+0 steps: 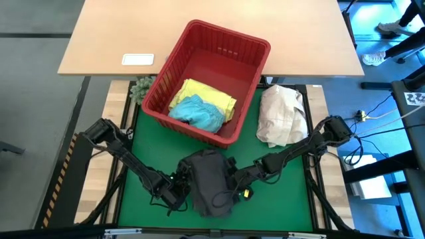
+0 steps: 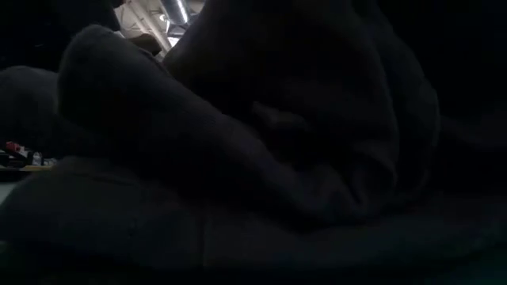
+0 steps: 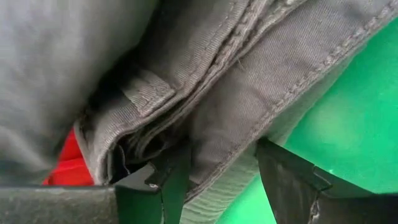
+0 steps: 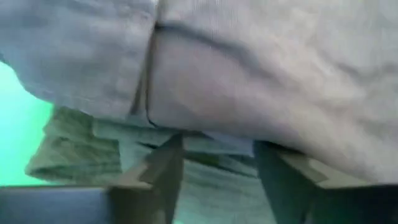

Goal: Fold Laundry from Bin
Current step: Put the gray short into the red bin

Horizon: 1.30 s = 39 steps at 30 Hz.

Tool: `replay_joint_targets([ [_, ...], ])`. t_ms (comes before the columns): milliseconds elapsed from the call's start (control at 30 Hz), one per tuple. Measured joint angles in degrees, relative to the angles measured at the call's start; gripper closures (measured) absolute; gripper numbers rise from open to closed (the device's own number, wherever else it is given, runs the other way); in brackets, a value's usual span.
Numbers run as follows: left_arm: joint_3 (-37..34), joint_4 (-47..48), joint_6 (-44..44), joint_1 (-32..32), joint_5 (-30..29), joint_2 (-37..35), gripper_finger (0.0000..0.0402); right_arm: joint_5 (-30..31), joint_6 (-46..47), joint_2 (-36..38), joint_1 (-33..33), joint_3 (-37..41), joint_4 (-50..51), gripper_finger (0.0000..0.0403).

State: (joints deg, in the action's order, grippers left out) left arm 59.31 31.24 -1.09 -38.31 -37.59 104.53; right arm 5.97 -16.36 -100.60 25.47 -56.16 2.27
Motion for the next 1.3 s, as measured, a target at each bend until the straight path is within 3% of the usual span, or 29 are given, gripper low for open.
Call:
replay_joint_targets([
  [267,0.02,0.11,-3.29,1.10,1.79,-0.02,0.0222,11.06,-0.85,0.02,0.02,-0.07,7.87,0.0073],
  [433,0.07,0.20,-3.32,1.83,3.88,-0.02,0.0222,13.40,-1.09,0.02,0.07,-0.07,8.06,0.0024],
  [700,0.07,0.25,-3.49,2.04,4.38,-0.02,0.0222,16.14,-3.50,1.14,1.17,-0.05,8.21,0.0016],
  [933,0.07,0.25,-3.48,2.37,4.58,-0.02,0.0222,22.44,-10.09,1.66,3.92,-1.34,4.73,0.0016],
  [1300,0.07,0.29,-3.76,2.90,4.75,-0.02,0.0222,20.51,-26.89,-3.39,3.76,-1.31,-7.37,0.0016],
])
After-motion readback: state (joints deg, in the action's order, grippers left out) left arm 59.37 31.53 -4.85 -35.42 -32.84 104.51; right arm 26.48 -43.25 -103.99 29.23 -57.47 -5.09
